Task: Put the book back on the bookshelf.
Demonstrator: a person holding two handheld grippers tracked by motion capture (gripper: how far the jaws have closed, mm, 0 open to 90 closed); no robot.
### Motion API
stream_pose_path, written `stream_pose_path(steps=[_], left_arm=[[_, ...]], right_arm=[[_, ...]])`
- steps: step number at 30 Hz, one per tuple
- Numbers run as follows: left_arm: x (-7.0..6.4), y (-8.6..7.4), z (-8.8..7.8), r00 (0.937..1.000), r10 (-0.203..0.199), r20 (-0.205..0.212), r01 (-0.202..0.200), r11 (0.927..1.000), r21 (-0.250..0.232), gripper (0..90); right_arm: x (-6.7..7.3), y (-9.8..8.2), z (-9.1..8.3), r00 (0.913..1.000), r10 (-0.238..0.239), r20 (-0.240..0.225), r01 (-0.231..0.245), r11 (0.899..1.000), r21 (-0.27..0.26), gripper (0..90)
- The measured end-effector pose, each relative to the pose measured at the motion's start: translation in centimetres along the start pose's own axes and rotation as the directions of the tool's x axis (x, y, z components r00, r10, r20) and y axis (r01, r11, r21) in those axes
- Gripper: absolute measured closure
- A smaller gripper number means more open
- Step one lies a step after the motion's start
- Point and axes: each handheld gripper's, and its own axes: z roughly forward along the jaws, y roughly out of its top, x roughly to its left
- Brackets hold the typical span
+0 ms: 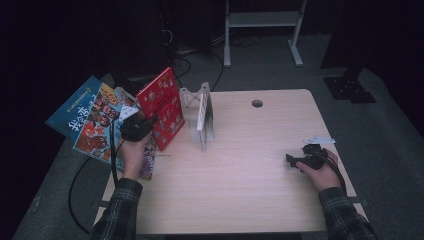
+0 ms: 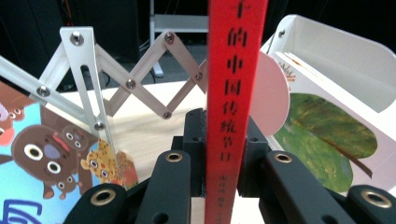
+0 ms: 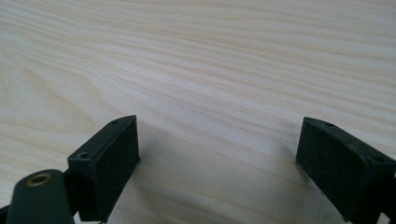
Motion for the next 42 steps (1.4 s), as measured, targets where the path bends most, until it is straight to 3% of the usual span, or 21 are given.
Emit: stream_pose_path(steps=[5, 14, 17, 24, 30, 34, 37, 42], left_arm=[[0.2, -0.2, -0.3, 0.9998, -0.018, -0.004, 0.018, 0.9998, 0.001, 72.9], [0.6, -0.3, -1.3, 0.9991, -0.042, -0.008, 0.042, 0.9988, 0.024, 54.1], [0.7, -0.4, -1.9, 0.9969, -0.077, 0.012, 0.077, 0.9967, 0.025, 45.2], [0.2, -1.0, -3.8, 0.9973, -0.07, 0.021, 0.069, 0.9964, 0.05, 28.2], [-0.9, -1.8, -5.0, 0.9988, -0.022, 0.044, 0.017, 0.995, 0.099, 18.2], [-2.2, -2.6, -5.5, 0.9965, 0.028, 0.078, -0.04, 0.9855, 0.165, 12.6], [-3.3, -3.4, -5.5, 0.9902, 0.063, 0.124, -0.089, 0.9738, 0.209, 8.2], [-5.0, -4.4, -5.4, 0.9789, 0.081, 0.188, -0.13, 0.9549, 0.267, 2.6]], right_arm=[[0.0, 0.0, 0.0, 1.0, -0.001, 0.0, 0.001, 1.0, 0.0, 11.9], [0.0, 0.0, 0.0, 1.0, -0.001, -0.001, 0.001, 1.0, 0.0, 11.9], [0.0, 0.0, 0.0, 1.0, -0.002, -0.001, 0.002, 1.0, 0.0, 11.9], [0.0, 0.0, 0.0, 1.0, -0.003, -0.001, 0.003, 1.0, 0.001, 11.9], [0.0, -0.1, 0.0, 1.0, -0.003, -0.001, 0.003, 1.0, 0.0, 11.9], [0.1, -0.1, 0.0, 1.0, -0.003, 0.0, 0.003, 1.0, 0.0, 11.8], [0.1, -0.1, 0.0, 1.0, -0.001, 0.001, 0.001, 1.0, 0.0, 11.8], [0.1, -0.1, 0.0, 1.0, -0.002, 0.001, 0.002, 1.0, 0.0, 11.8]])
